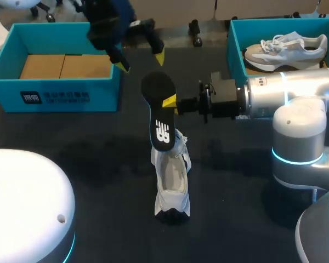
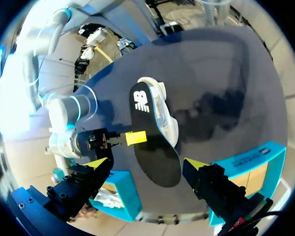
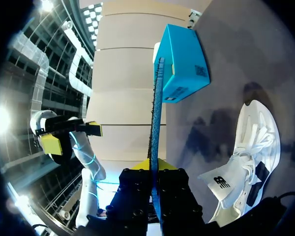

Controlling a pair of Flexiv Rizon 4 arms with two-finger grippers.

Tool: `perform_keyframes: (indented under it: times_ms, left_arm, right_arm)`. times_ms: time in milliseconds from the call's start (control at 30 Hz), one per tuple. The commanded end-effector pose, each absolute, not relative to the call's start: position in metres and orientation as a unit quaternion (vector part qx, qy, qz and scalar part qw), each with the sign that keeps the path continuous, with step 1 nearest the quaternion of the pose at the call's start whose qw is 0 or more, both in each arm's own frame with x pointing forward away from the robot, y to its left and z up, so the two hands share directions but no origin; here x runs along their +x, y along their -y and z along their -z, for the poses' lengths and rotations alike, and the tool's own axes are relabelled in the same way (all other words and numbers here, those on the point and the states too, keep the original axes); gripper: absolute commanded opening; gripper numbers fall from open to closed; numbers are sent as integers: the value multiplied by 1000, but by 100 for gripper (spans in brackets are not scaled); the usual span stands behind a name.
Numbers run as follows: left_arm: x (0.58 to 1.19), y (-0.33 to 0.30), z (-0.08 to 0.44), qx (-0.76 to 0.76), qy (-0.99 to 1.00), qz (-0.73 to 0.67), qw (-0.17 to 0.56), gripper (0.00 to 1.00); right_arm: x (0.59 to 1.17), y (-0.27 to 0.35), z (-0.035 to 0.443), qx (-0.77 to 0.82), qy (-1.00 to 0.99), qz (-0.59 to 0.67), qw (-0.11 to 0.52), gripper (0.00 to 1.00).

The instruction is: Take the shoe out of the shoebox, open the shoe tongue, remove and reinsert the insole, then place the shoe into the shoebox

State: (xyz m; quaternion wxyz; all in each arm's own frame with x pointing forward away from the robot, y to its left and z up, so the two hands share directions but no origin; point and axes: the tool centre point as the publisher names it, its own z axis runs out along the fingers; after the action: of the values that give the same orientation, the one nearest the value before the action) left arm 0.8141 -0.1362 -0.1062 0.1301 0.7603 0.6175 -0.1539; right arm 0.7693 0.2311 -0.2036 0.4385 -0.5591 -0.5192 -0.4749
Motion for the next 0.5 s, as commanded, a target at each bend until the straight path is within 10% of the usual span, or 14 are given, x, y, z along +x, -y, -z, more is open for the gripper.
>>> perform_keyframes:
  times_ms: [33, 500]
  left_arm:
    - [820, 150, 105, 773, -621, 114, 55, 100]
    - [819, 157, 106, 755, -648, 97, 27, 100]
  right_arm:
    - [769, -233, 204, -560, 519, 475, 438, 0]
    - [769, -233, 204, -560, 519, 475, 438, 0]
